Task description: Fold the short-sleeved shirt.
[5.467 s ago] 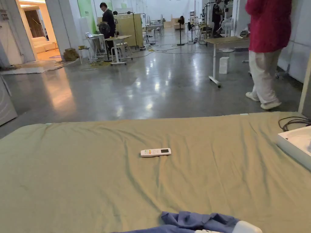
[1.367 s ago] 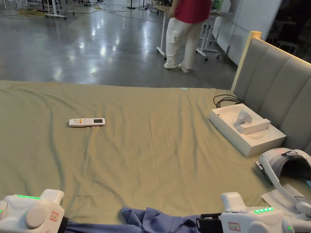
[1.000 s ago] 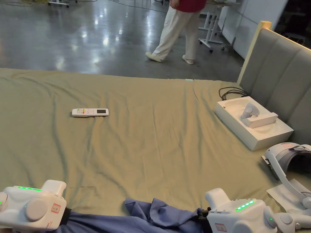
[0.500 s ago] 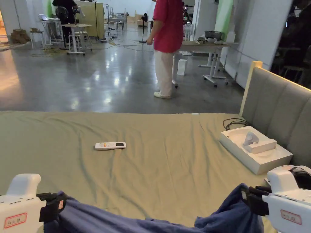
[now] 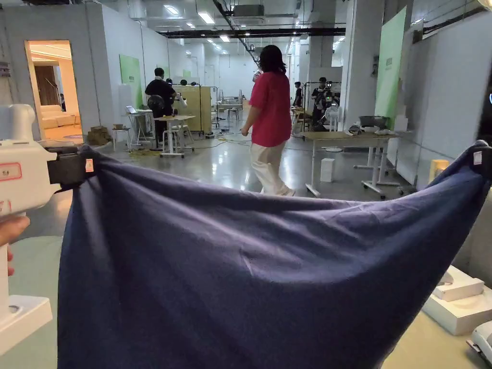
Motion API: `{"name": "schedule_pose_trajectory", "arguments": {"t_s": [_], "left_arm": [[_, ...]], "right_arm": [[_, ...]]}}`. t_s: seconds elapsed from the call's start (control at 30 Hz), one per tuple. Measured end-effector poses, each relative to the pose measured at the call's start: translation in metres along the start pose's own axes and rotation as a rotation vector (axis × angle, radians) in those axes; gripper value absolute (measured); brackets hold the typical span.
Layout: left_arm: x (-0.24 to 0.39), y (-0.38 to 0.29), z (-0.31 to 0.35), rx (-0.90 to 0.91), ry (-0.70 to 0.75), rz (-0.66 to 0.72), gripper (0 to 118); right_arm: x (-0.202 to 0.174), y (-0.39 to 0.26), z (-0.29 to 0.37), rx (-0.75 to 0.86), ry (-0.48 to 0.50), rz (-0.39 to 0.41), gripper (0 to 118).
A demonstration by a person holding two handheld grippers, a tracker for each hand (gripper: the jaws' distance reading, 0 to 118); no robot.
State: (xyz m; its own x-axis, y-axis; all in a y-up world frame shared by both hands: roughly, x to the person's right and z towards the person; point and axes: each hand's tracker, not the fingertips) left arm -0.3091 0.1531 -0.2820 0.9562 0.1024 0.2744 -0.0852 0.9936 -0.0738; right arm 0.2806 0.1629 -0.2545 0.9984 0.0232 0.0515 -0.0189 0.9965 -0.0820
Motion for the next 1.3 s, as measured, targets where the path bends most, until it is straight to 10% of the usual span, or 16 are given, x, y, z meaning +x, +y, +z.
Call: {"name": "schedule_pose_trajectory", "arguments": {"t_s": [0.33,0.97,1.3], "left_arm": [[-0.007,0.078,-0.004,0.105,0.077,-0.013,5],[-0.026,0.064,-0.083,0.07,0.093,0.057,5],[-0.037,0.039,-0.158,0.012,0.138,0.014,5]], "right_arm": [[-0.025,0.117,-0.017,0.115,-0.089,0.071,4],[-0.03,0.114,-0.06,0.087,-0.131,0.131,4],[-0.029,0.1,-0.116,0.073,-0.05,-0.066,4]]}}
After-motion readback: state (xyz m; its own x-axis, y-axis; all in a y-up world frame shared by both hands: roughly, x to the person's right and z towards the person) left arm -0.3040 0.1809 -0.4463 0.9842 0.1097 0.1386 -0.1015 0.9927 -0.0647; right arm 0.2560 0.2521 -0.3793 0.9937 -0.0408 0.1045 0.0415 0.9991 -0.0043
